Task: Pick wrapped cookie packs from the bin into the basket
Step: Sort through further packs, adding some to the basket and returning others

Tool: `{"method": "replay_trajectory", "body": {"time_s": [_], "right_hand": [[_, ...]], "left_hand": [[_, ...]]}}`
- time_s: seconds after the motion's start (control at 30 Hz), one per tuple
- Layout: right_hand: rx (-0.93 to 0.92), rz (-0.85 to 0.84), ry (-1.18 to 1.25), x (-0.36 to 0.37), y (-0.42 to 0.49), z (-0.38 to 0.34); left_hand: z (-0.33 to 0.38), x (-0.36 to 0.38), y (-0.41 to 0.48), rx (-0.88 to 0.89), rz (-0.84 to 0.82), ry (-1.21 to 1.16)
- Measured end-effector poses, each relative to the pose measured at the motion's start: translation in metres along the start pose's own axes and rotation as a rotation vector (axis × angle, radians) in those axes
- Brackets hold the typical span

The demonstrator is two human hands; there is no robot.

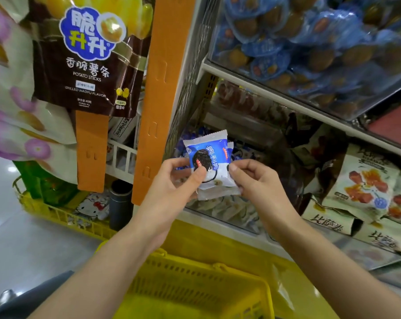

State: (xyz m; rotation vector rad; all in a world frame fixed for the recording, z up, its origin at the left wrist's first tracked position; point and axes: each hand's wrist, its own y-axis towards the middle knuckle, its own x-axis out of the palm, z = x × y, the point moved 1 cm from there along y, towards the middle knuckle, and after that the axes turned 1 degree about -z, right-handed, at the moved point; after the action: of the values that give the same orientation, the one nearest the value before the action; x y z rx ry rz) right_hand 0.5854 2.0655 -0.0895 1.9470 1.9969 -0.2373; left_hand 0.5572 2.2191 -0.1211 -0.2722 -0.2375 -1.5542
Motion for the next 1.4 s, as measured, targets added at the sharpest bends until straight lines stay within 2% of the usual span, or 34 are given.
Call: {"method": "replay_trajectory", "body": {"time_s": [0.07, 0.17, 0.27, 0.33, 0.43, 0.5, 0.6, 0.7, 0.77, 0.83, 0.93, 1.0, 1.23, 1.4], "right_hand": [[0.033, -0.047, 0.013, 0.003, -0.001, 0.005], [0.114, -0.153, 0.08, 0.007, 0.001, 0.005], [0.029, -0.29, 0.023, 0.011, 0.002, -0.003], [-0.009, -0.312, 0.004, 0.013, 0.003, -0.006], [-0.01, -0.295, 0.029, 0.013, 0.008, -0.008], [0.026, -0.262, 0.134, 0.01, 0.017, -0.01], [0.056, -0.069, 0.174, -0.004, 0.049, -0.008], [0.075, 0.158, 0.023, -0.016, 0.102, 0.007], [0.175, 0.2, -0.172, -0.018, 0.139, 0.025], [0.178, 0.184, -0.39, -0.016, 0.17, 0.043], [0.065, 0.217, -0.575, -0.008, 0.201, 0.056], [0.064, 0.236, -0.69, -0.004, 0.215, 0.06], [0.001, 0.112, -0.865, 0.0, 0.242, 0.064], [-0.131, 0.119, -1.07, -0.003, 0.24, 0.057]], "left_hand": [[0.003, 0.001, 0.0, -0.105, -0.072, -0.15], [0.006, 0.001, 0.002, -0.125, -0.13, -0.108], [0.006, -0.003, 0.005, -0.036, -0.06, 0.005], [0.005, -0.004, 0.007, -0.002, 0.007, 0.083], [0.001, -0.004, 0.009, -0.015, 0.061, 0.082], [0.0, -0.005, 0.013, -0.027, 0.108, 0.076], [0.0, -0.011, 0.02, -0.026, 0.198, 0.062], [0.002, -0.013, 0.024, -0.007, 0.171, 0.054], [0.003, -0.013, 0.027, 0.01, 0.144, 0.068], [0.003, -0.014, 0.031, 0.015, 0.139, 0.091], [0.005, -0.016, 0.036, 0.042, 0.139, 0.127], [0.006, -0.017, 0.038, 0.061, 0.128, 0.121], [0.007, -0.014, 0.04, 0.079, 0.105, 0.096], [0.008, -0.015, 0.037, 0.082, 0.112, 0.089]]}}
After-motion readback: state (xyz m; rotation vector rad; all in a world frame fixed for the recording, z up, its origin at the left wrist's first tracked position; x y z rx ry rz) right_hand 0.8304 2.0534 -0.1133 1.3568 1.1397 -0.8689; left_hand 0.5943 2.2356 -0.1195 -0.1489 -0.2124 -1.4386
